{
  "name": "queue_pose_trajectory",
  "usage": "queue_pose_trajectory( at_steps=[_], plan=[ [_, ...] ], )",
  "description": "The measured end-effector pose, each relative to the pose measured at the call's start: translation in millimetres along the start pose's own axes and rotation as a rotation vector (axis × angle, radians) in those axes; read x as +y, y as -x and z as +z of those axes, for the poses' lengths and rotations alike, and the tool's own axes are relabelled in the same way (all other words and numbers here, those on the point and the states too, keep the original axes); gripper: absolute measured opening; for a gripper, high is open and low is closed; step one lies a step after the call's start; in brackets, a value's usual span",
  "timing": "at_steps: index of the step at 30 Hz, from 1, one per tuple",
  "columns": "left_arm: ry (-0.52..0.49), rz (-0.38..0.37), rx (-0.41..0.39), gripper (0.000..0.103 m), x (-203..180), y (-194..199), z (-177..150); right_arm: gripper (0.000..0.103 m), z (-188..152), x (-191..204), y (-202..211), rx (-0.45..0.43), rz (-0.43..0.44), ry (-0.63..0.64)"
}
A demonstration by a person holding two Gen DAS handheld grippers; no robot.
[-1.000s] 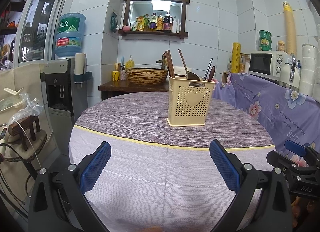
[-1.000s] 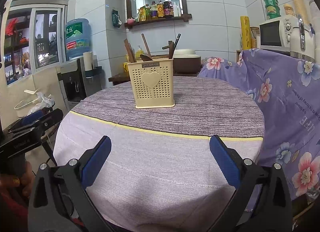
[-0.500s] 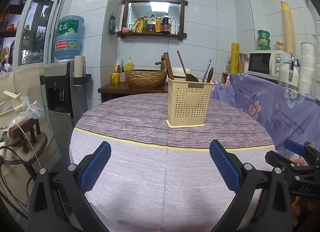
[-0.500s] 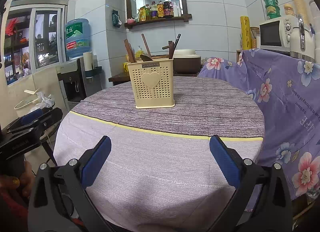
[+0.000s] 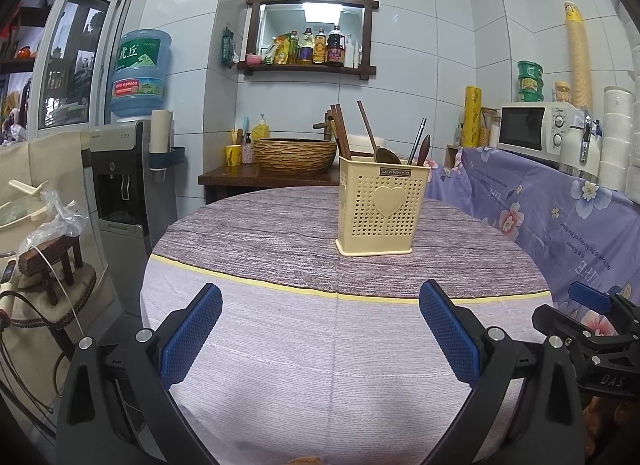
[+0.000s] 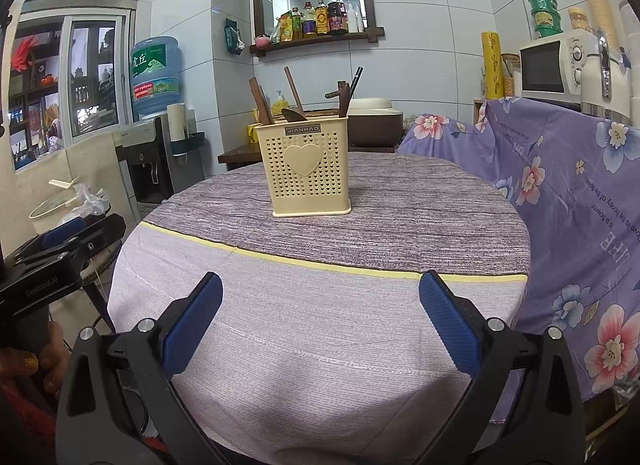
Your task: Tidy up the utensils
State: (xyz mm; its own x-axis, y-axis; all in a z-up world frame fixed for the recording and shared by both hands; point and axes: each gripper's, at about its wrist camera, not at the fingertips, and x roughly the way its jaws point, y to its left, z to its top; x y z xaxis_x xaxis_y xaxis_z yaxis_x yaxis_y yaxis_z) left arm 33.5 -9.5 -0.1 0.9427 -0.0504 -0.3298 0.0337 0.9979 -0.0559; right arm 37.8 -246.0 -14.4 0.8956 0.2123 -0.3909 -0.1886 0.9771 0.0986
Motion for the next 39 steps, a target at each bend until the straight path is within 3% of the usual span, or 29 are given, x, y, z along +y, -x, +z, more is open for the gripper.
queue_pose_trajectory(
  at_steps=[39],
  plan=[
    [0.003, 0.007, 0.003, 0.098, 1.6, -1.1, -2.9, 0.097, -2.0, 2.8, -1.6, 0.008, 0.004, 0.002]
  ],
)
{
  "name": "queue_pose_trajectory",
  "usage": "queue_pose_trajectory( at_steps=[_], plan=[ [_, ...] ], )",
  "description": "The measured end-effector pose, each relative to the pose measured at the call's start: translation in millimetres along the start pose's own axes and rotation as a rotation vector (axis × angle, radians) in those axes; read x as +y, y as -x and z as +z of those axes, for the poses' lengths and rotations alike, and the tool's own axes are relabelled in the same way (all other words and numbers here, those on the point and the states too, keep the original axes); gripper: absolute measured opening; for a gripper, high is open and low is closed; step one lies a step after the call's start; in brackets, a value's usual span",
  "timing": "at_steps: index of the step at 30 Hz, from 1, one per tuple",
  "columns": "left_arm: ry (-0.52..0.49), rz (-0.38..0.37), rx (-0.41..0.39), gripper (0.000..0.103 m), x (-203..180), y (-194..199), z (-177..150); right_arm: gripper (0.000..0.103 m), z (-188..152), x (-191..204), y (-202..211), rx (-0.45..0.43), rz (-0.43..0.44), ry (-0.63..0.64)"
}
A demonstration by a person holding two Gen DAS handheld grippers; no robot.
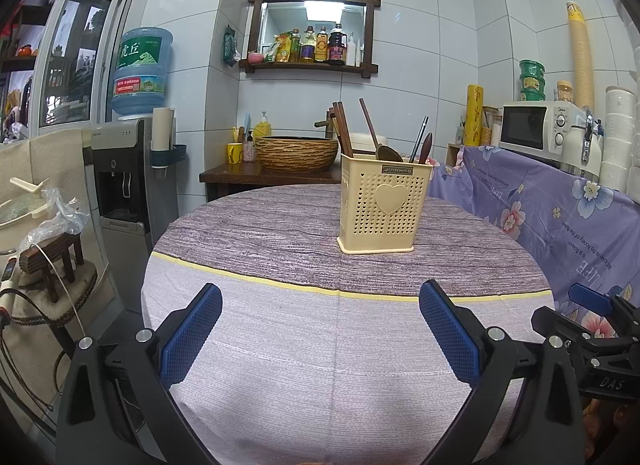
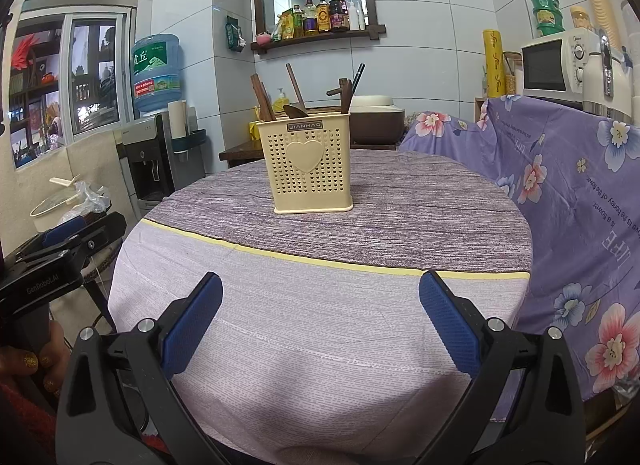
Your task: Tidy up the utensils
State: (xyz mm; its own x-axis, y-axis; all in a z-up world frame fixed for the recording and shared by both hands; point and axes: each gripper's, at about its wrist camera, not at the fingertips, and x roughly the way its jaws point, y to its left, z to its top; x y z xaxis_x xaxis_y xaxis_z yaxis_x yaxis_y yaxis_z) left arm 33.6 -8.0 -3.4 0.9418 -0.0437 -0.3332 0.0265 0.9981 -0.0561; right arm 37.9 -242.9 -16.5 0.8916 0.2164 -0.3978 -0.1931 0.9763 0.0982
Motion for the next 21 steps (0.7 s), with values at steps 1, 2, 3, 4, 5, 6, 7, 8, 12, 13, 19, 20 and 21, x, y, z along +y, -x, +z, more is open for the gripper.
queue_pose_trajectory(
  at_steps=[1, 2, 3, 4, 5, 6, 7, 8, 12, 13, 19, 20, 21],
  plan=[
    [0.001, 0.000, -0.001, 0.098, 0.0, 0.2, 0.1, 0.097, 0.1, -0.2, -0.1, -0.001, -0.001, 0.001],
    [0.001, 0.000, -0.001, 0.098, -0.2, 0.1, 0.3, 0.097, 0.3, -0.4, -0.4, -0.001, 0.000, 0.000],
    [0.001, 0.001, -0.002, 0.098, -0.1, 0.2, 0.1, 0.097, -0.1, 0.0, 0.0, -0.001, 0.000, 0.000],
    [0.001, 0.001, -0.001, 0.098, -0.1, 0.0, 0.4, 0.097, -0.1, 0.0, -0.1, 0.000, 0.001, 0.000],
    [0.001, -0.001, -0.001, 0.098, 0.0, 0.1, 0.3, 0.097, 0.0, 0.0, -0.2, 0.001, 0.000, 0.001],
    [0.000, -0.001, -0.001, 0.098, 0.1, 0.3, 0.2, 0.097, -0.2, 0.2, 0.0, 0.001, 0.000, 0.001],
    [-0.001, 0.000, -0.003, 0.098, -0.1, 0.3, 0.2, 0.097, 0.2, 0.0, -0.2, 0.000, 0.000, 0.000],
    [-0.002, 0.000, -0.004, 0.098, -0.8, 0.5, -0.2, 0.097, 0.3, 0.0, -0.4, 0.000, 0.000, 0.000],
    [-0.002, -0.008, -0.022, 0.098, -3.6, 3.3, -1.2, 0.097, 0.0, 0.3, -0.1, 0.001, -0.001, 0.000],
    [-0.004, -0.008, -0.022, 0.098, -4.0, 3.5, -0.9, 0.097, 0.1, 0.0, -0.2, 0.001, 0.000, 0.000],
    [0.000, -0.010, -0.004, 0.098, -3.5, 0.9, 0.2, 0.097, -1.3, 0.0, 1.0, 0.000, 0.000, -0.001],
    [0.001, -0.009, -0.010, 0.098, -3.5, 1.9, 0.1, 0.097, -1.2, 0.0, 1.0, 0.001, 0.001, -0.001],
    [0.001, -0.009, -0.016, 0.098, -3.7, 2.6, 0.3, 0.097, -0.7, -0.2, 0.4, 0.001, 0.000, -0.001]
  ],
)
